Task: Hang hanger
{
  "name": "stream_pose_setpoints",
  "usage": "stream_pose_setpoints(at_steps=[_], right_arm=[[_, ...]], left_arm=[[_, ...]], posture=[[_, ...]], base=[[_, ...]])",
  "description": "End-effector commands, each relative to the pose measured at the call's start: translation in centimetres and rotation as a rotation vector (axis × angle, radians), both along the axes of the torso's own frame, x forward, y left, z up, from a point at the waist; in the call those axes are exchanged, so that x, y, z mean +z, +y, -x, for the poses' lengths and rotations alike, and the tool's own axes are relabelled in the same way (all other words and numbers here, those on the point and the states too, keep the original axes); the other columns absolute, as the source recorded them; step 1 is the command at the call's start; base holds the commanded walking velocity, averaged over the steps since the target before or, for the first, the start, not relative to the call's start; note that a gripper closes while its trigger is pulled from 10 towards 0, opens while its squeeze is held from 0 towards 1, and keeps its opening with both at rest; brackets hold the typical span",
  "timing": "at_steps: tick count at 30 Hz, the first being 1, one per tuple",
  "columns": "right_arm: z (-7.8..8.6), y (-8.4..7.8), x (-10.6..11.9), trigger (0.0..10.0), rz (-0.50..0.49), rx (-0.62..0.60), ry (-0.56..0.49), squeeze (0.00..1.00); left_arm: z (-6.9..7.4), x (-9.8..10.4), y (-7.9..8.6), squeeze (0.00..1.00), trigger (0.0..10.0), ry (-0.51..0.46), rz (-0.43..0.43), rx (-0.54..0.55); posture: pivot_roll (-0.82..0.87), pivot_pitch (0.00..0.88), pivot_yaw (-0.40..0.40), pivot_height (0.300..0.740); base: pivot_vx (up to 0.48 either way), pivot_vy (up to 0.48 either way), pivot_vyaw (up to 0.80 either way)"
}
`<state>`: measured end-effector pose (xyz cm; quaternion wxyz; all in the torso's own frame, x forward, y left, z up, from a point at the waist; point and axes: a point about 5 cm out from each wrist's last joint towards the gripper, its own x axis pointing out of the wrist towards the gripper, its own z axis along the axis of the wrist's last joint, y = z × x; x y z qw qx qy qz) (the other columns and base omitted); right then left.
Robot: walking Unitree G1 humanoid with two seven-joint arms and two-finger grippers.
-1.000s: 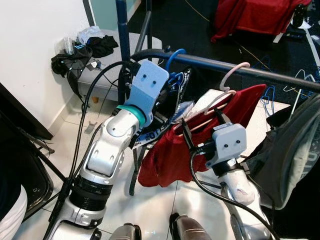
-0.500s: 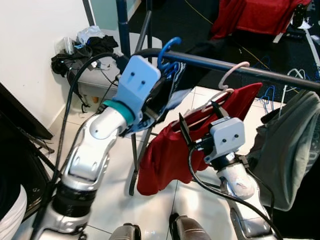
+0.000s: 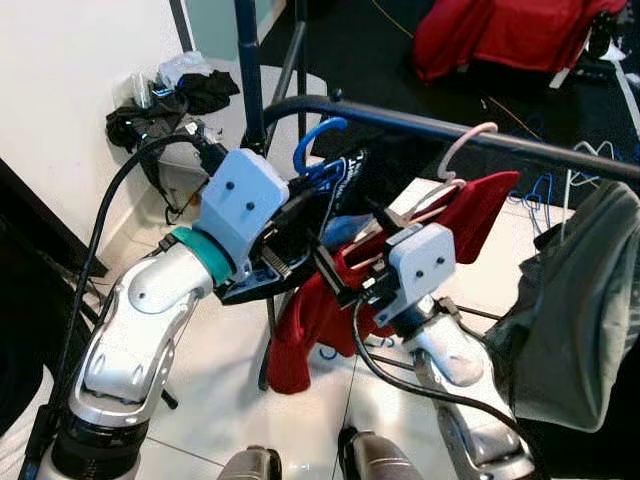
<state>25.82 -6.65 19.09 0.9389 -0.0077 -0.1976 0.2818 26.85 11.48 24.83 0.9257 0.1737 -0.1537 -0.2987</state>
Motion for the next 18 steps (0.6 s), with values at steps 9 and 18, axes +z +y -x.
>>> stream_pose_setpoints(at_steps=[9,18], right_arm=[[-2.0,1.1,0.2,10.0,-0.095,-0.004,0.048,0.0],[-3.3,0.9,0.6,2.8,-0.079,-0.071,0.027,0.0]], left_arm=[[0.8,0.2,-0.8,0.0,10.0,0.003,0.035,-0.056],[1.3,-0.1,-0.8,0.0,10.0,0.028,0.037,-0.079]], posture=[[-0.06,0.106,0.037,0.74],[-0.05,0.107,0.035,0.74]], base=[[0.0,0.0,0.0],[0.0,0.0,0.0]])
